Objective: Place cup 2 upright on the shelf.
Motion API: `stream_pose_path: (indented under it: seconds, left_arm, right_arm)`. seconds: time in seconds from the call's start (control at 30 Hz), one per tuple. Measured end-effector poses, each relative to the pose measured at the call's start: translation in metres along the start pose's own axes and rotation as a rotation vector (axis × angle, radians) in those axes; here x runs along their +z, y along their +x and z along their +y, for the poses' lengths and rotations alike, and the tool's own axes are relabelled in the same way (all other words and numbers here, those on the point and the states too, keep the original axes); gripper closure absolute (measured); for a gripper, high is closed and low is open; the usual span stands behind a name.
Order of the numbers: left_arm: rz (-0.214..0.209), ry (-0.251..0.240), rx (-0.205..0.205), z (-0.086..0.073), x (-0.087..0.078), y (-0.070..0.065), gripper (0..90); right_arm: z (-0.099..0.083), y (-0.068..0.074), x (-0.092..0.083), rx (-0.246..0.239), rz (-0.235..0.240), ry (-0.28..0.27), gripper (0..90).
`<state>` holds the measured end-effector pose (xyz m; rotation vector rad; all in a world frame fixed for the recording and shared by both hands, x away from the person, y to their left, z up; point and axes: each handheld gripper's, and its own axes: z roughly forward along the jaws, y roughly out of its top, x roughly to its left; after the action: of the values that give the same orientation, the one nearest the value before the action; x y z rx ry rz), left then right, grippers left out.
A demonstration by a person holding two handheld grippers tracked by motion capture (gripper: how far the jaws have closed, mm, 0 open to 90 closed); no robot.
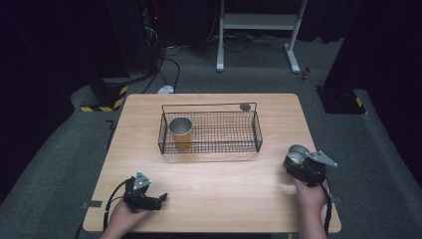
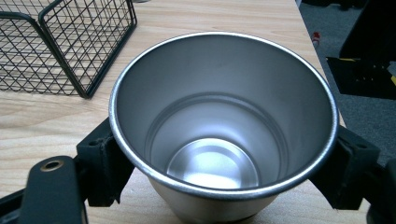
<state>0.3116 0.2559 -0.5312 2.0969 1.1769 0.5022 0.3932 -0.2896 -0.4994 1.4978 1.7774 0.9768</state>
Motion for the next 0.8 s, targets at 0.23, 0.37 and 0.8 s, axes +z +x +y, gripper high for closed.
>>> stream_pose_path:
  seconds: [0.23, 0.37, 0.8]
  left_arm:
    - [0.002, 0.0, 0.001, 0.0, 0.0, 0.0, 0.3]
    - [0.002, 0.0, 0.0, 0.0, 0.0, 0.0, 0.3]
    - [0.003, 0.0, 0.0, 0.0, 0.0, 0.0, 0.3]
  right_arm:
    - [0.001, 0.0, -0.001, -0.001, -0.002, 0.002, 18.3]
    - [0.002, 0.001, -0.004, -0.003, -0.002, -0.01, 18.4]
    - [0.009, 0.011, -0.015, -0.031, 0.016, -0.042, 18.3]
